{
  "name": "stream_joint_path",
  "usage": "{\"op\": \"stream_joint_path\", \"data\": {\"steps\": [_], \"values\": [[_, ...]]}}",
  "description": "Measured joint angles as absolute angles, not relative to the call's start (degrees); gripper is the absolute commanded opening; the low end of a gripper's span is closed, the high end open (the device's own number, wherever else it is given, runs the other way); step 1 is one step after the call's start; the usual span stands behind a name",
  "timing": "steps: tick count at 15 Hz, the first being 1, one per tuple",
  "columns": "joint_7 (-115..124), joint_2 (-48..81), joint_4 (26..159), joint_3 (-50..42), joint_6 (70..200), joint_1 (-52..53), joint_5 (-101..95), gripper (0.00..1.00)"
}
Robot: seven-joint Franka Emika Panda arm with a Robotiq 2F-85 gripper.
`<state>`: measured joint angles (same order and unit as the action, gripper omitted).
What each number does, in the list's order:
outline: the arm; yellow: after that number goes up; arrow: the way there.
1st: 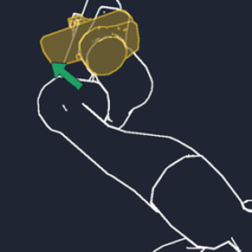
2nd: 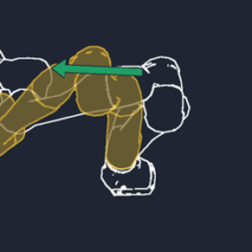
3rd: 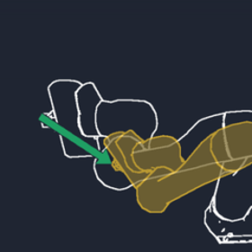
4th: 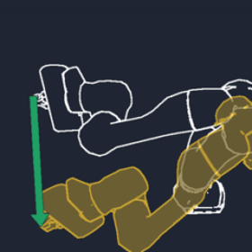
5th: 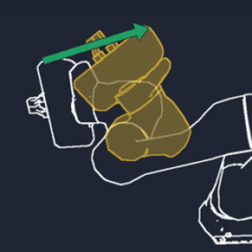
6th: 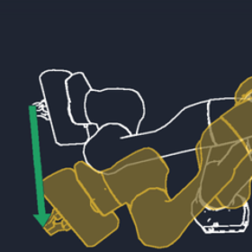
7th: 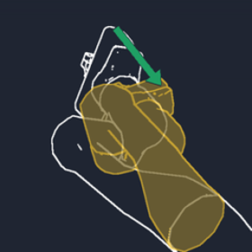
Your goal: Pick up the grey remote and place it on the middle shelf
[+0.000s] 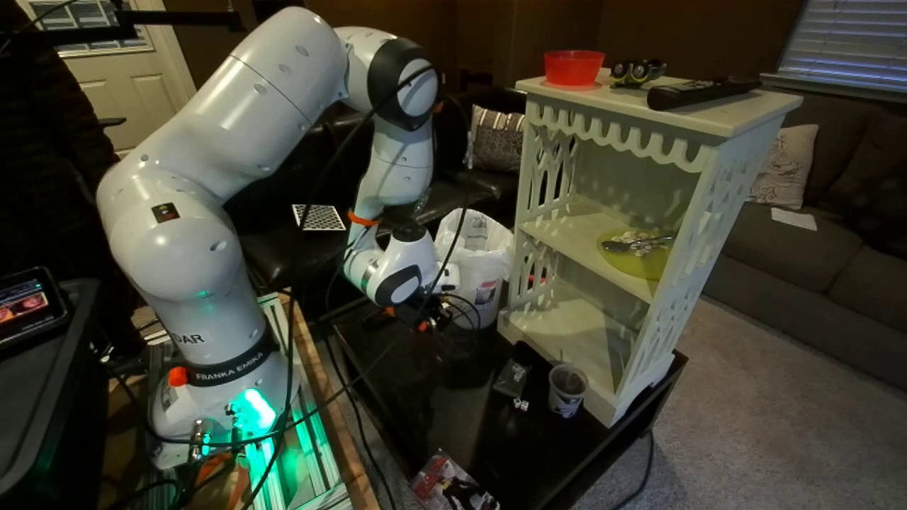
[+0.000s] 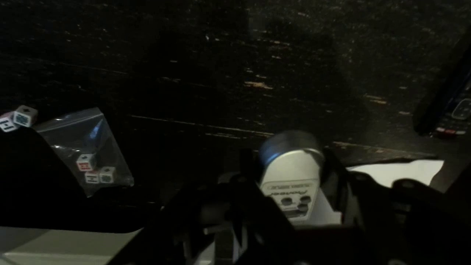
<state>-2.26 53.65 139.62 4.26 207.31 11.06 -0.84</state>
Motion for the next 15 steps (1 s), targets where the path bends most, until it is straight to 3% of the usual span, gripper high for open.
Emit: {"op": "stream_joint_path", "data": {"steps": [9,10,12,13,15], "values": [[4.9,36.9,158.5,3.8,223.1,14.7,21.6,0.21],[4.9,34.4,159.5,4.6,222.8,15.6,25.0,0.46],[4.0,30.6,158.6,6.8,220.6,16.6,30.0,0.46],[3.9,29.4,158.3,7.3,219.6,16.8,30.9,0.21],[3.9,28.4,158.3,7.3,219.2,17.0,31.2,0.21]]}}
